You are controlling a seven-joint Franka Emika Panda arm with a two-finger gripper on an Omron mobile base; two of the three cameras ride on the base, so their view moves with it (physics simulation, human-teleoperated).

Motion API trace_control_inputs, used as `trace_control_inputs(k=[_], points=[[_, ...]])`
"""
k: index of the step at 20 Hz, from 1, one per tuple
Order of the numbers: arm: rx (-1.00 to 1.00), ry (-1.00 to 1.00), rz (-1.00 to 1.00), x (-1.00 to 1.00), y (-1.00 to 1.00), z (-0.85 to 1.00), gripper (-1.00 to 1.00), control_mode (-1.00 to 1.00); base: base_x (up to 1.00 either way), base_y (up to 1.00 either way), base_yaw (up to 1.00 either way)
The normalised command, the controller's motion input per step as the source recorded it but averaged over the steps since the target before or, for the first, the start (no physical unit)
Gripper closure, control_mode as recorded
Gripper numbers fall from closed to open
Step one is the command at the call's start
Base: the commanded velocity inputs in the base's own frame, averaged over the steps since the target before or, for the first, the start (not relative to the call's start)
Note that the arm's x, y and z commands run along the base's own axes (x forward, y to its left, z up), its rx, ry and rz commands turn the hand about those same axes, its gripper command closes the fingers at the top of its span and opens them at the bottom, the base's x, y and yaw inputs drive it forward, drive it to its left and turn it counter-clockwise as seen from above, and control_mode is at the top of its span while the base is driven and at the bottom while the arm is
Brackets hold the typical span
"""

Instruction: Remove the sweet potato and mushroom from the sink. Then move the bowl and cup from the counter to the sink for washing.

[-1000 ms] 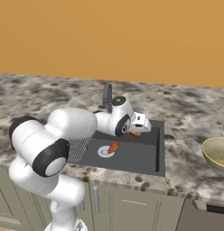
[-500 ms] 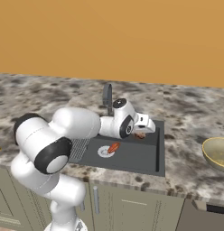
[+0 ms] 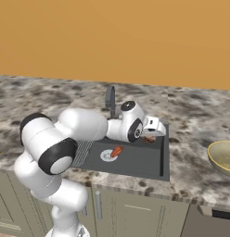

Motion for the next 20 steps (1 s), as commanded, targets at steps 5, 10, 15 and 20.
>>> trace_control_inputs(k=[5,10,15,20], points=[[0.00,0.00,-0.01,0.03,-0.26,0.07,1.00,-1.00,0.00,0.00,0.00],[0.00,0.00,0.00,0.03,-0.28,0.06,1.00,-1.00,0.00,0.00,0.00],[0.00,0.00,0.00,0.04,-0.29,0.02,1.00,-1.00,0.00,0.00,0.00],[0.00,0.00,0.00,0.06,-0.29,0.00,1.00,-1.00,0.00,0.00,0.00]])
